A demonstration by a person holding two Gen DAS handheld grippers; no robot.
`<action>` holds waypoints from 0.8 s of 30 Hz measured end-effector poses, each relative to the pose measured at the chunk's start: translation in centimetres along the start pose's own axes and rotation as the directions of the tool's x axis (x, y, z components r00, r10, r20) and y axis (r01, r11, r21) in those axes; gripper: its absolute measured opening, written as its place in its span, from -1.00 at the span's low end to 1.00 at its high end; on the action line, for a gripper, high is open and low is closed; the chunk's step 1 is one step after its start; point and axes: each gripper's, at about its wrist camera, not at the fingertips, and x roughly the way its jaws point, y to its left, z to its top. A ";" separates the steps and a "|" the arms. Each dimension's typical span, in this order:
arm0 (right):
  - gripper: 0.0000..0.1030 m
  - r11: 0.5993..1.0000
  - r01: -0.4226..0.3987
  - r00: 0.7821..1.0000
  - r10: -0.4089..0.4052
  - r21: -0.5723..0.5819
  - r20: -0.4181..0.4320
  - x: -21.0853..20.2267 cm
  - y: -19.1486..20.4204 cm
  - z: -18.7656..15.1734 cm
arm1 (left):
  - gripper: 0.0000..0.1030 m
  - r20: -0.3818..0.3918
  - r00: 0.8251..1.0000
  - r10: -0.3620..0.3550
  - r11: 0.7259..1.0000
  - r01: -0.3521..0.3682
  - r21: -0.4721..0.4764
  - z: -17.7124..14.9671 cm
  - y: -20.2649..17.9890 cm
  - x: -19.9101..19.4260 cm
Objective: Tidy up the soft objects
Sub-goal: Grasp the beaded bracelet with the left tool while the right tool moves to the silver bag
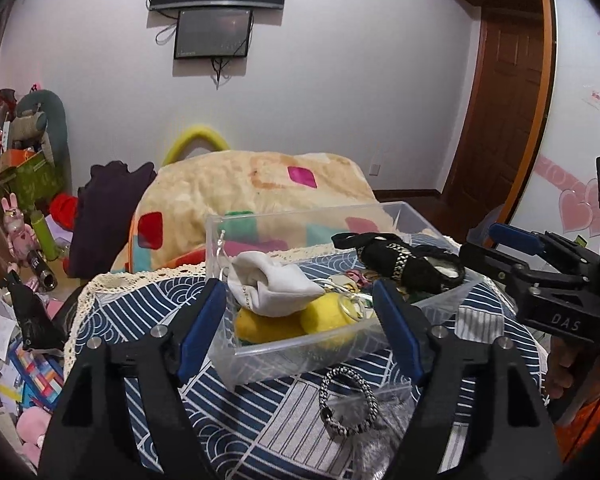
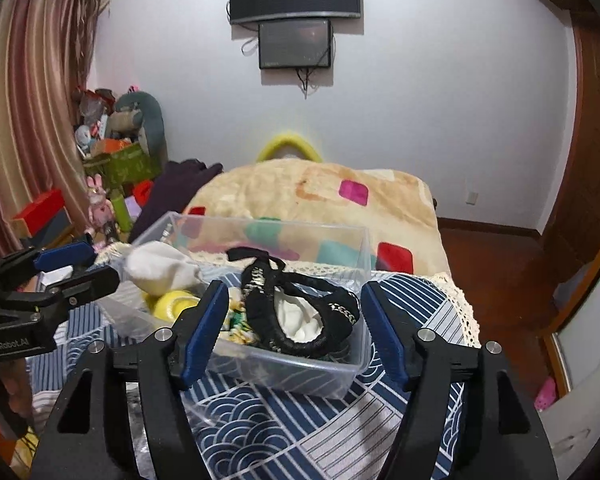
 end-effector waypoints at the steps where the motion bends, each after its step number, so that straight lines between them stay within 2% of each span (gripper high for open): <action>1: 0.38 1.000 -0.006 1.000 0.006 0.002 0.013 -0.5 0.1 0.0 | 0.47 0.006 1.000 0.001 1.000 -0.001 0.003 0.0 -0.1 -0.4; 10: 0.45 0.999 -0.036 0.997 0.039 -0.037 0.071 -3.1 2.2 -1.4 | 0.55 0.060 0.998 0.014 1.000 -0.015 0.005 -1.4 -0.2 -4.6; 15: 0.46 0.995 -0.070 0.996 0.074 -0.065 0.047 -2.9 3.7 -2.8 | 0.55 0.064 0.998 0.022 0.999 -0.023 0.028 -2.9 -0.6 -5.7; 18: 0.46 0.994 -0.080 0.996 0.083 -0.079 0.029 -2.6 4.2 -3.6 | 0.55 0.041 0.999 0.012 0.999 -0.013 0.035 -4.0 -0.9 -5.6; 19: 0.46 0.994 -0.080 0.996 0.082 -0.081 0.021 -2.5 4.4 -3.9 | 0.52 0.023 1.000 0.005 0.999 -0.006 0.033 -4.4 -1.0 -5.3; 23: 0.46 0.995 -0.063 0.998 0.063 -0.082 0.004 -2.2 4.2 -4.9 | 0.15 -0.033 0.999 -0.015 0.999 0.016 0.036 -5.7 -1.5 -4.0; 24: 0.46 0.995 -0.065 0.998 0.066 -0.076 0.000 -2.3 4.0 -5.2 | 0.11 -0.045 0.999 -0.023 0.999 0.024 0.038 -6.1 -1.7 -3.8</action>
